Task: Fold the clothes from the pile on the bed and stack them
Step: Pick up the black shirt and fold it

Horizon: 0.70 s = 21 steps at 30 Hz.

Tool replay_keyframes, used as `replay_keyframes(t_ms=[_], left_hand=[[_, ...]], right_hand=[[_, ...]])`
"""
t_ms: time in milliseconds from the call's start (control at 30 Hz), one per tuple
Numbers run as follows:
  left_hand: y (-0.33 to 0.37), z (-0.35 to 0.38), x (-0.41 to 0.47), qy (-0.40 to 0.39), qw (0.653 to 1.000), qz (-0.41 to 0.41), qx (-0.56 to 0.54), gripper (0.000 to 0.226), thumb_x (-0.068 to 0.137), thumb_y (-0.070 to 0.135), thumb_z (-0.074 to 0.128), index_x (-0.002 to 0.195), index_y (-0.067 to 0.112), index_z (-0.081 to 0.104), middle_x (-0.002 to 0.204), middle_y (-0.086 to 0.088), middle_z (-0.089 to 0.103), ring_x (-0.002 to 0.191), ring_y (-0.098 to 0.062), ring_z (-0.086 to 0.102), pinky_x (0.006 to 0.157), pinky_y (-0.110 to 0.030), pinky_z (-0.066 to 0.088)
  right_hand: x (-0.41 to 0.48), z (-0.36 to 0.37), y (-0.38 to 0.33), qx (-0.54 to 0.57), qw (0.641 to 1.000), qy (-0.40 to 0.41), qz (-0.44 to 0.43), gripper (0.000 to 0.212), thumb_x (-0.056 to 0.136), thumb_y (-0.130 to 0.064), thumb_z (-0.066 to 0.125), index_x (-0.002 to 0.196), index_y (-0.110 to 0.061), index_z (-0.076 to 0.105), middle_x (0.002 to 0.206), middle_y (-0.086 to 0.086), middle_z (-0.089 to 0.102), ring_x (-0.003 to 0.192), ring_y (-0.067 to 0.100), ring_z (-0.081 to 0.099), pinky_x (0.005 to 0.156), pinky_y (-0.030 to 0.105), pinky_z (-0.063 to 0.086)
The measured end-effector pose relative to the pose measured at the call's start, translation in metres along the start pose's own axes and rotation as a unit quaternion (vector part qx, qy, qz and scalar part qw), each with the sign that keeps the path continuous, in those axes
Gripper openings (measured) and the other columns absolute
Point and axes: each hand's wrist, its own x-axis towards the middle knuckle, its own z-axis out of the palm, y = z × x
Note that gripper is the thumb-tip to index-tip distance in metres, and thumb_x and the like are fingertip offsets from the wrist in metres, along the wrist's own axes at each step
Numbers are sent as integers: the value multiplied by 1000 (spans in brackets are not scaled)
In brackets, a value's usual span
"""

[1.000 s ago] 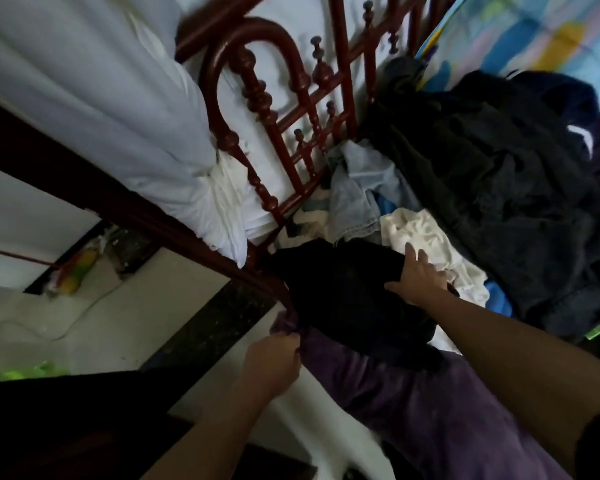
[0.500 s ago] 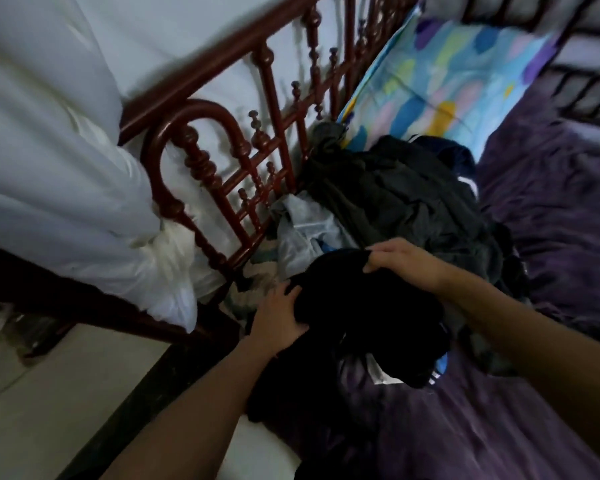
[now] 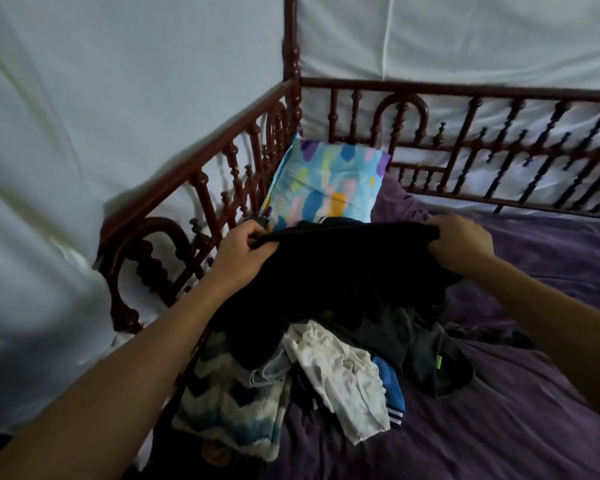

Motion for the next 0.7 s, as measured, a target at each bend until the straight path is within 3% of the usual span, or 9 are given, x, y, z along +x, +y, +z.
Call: replay_keyframes(t_ms=[100,167,233,300,333,367,500,633,700], left_hand=[[18,-6,-5,-88,995,42,16,23,80,36,74,76,15,65,66,0,64,61,-9,61,57,-25,43],[17,6,-21,-182,983,27,-12,22,73,39,80,78,21,69,69,10,68,63,4,62,58,-14,45],[7,27,-39,-288,957,9,21,35,68,43,83,94,21,72,88,14,71,78,11,62,70,-8,47],[-6,46,-49,-398,915,-21,69,47,69,45,81,108,20,70,105,12,69,94,4,62,85,-15,49],[-11,53,-49,-431,897,-34,85,47,72,44,80,110,17,68,107,8,68,98,-3,63,90,-24,51],[-13,58,-45,-441,891,-39,97,45,76,40,78,110,14,67,106,4,68,97,-9,63,90,-31,52],[2,57,-14,-295,947,-16,129,59,80,36,74,131,18,50,121,-4,56,109,-18,57,90,-26,46],[54,51,15,-256,966,16,-31,100,71,35,83,149,26,21,145,3,37,132,-17,39,108,-37,37],[84,56,23,-259,959,67,-97,91,74,23,82,147,21,29,144,4,40,131,-14,40,106,-35,38]], right_hand=[[-4,-11,6,13,992,110,55,32,83,-10,54,113,-20,59,95,14,64,89,38,61,66,35,38],[-5,-21,3,212,965,130,87,35,84,3,45,114,-11,56,92,13,60,93,39,60,67,35,42],[-10,-31,-8,502,848,107,134,38,89,10,34,116,-7,55,90,12,62,90,36,63,66,33,50],[-17,-41,-19,722,662,47,192,31,99,-5,34,118,-8,58,90,13,70,81,27,69,61,33,57],[-21,-47,-23,775,600,3,199,28,102,-15,37,116,-8,61,91,12,73,79,24,71,59,34,59],[-27,-55,-26,794,578,-50,184,29,102,-21,41,110,-9,65,85,9,73,72,20,71,55,32,58],[-39,-80,-31,806,555,-195,62,44,97,-21,46,59,-16,67,50,-5,56,39,9,52,38,21,44],[-42,-96,-21,772,612,-160,61,33,89,-22,49,61,-14,66,64,3,57,54,15,56,53,25,48],[-41,-104,-10,774,615,-136,67,37,88,-25,47,65,-12,72,71,5,67,62,18,66,58,26,54]])
